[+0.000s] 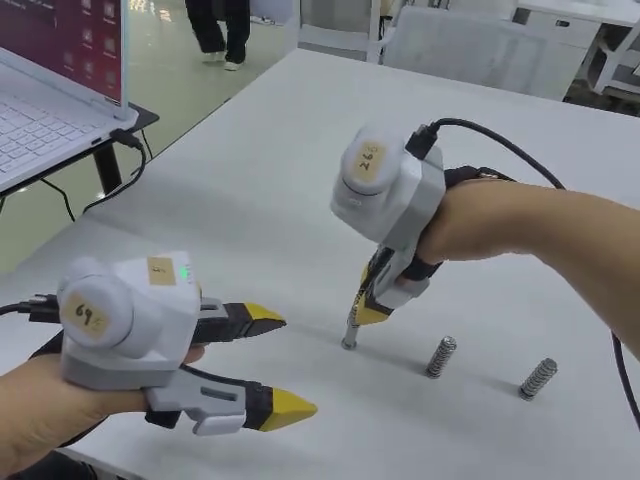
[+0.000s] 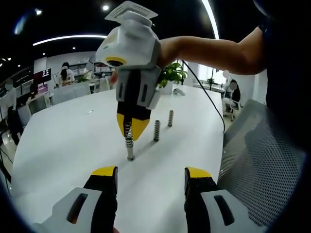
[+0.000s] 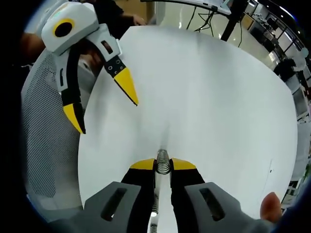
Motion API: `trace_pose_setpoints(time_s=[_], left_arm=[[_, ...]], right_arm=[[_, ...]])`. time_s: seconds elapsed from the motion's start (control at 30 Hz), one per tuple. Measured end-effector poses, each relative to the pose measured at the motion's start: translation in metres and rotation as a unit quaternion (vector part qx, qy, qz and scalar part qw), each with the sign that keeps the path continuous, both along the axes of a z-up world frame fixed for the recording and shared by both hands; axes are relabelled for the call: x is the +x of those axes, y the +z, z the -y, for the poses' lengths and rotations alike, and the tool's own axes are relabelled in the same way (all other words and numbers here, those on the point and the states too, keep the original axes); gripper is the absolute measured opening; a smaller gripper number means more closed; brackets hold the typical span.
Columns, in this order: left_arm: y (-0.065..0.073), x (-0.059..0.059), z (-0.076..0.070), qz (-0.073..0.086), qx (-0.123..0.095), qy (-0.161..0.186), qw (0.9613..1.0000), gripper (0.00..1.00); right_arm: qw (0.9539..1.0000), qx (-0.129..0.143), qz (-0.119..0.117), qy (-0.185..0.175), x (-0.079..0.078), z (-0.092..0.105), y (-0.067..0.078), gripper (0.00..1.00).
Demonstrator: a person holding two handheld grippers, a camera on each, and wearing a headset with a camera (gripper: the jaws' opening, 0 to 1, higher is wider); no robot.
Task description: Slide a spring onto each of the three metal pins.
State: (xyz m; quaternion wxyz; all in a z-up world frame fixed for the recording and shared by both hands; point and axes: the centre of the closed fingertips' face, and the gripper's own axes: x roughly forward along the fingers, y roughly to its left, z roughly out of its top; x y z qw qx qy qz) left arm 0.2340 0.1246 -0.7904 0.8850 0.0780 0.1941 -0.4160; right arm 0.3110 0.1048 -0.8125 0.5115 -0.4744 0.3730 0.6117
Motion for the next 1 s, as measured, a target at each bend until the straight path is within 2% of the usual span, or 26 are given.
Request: trace_pose_setpoints(time_s=[0.5, 1.0], left_arm=[[-0.001, 0.001, 0.000, -0.001, 0.000, 0.000, 1.0000, 0.50], [-0.002, 0.002, 0.001, -0.003, 0.002, 0.001, 1.0000, 0.50]], right_arm=[[0.9999, -0.013, -0.006, 0.009, -0.011, -0.002, -0.018, 0.09], [0.9996, -0.026, -0.003, 0.014, -0.015, 0.001, -0.032, 0.09]])
